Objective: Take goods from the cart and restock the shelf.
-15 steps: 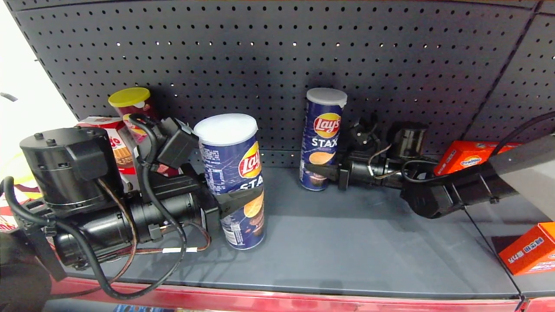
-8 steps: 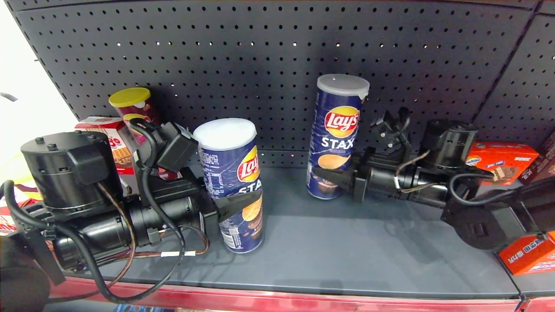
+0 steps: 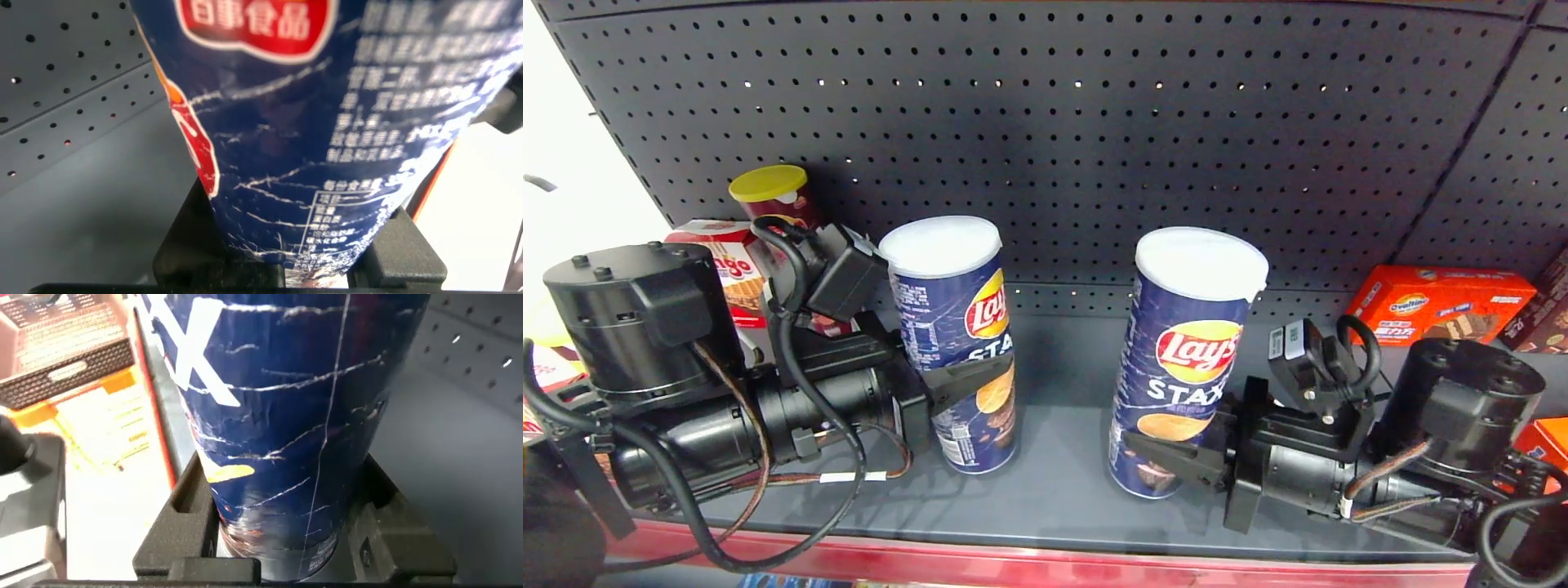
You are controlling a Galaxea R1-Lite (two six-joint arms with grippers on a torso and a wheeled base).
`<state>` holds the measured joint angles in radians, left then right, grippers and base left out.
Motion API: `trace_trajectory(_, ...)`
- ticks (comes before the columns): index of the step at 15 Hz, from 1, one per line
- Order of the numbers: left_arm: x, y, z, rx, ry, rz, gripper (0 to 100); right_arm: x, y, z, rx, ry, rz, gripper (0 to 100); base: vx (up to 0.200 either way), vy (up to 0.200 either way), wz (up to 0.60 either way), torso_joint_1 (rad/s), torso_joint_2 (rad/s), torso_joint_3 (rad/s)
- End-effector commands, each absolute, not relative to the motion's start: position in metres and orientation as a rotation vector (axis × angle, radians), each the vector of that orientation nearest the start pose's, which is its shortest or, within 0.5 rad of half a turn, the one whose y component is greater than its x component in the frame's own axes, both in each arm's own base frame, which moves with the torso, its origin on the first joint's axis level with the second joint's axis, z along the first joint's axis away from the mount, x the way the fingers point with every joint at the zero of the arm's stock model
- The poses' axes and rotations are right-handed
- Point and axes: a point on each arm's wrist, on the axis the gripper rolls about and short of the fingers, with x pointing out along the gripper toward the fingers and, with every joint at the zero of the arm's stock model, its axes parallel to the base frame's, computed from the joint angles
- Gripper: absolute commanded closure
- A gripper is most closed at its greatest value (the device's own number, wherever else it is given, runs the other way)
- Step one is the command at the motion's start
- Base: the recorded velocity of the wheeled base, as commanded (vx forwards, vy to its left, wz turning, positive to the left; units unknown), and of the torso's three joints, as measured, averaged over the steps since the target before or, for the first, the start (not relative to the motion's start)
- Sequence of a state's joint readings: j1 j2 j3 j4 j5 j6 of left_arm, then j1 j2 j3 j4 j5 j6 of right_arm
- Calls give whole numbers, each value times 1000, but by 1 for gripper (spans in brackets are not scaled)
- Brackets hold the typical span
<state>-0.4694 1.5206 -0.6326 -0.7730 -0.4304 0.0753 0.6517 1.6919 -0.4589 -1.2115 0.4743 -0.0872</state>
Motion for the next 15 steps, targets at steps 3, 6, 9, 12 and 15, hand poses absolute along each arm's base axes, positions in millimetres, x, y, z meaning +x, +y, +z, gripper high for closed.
trace_trajectory(3, 222, -120, 200, 72, 87, -891, 100, 201, 168, 131, -86, 16, 1122, 100, 0, 0, 0, 0, 0, 0)
trace_trajectory(6, 221, -118, 202, 71, 79, -888, 100, 207, 171, 123, -88, 28, 1107, 100, 0, 0, 0, 0, 0, 0)
trace_trajectory(9, 222, -119, 202, 71, 78, -888, 100, 213, 173, 117, -89, 46, 1100, 100, 0, 0, 0, 0, 0, 0)
trace_trajectory(12, 222, -119, 202, 71, 78, -888, 100, 220, 178, 117, -89, 34, 1099, 100, 0, 0, 0, 0, 0, 0)
trace_trajectory(15, 222, -119, 202, 71, 79, -888, 100, 225, 182, 114, -91, 33, 1101, 100, 0, 0, 0, 0, 0, 0)
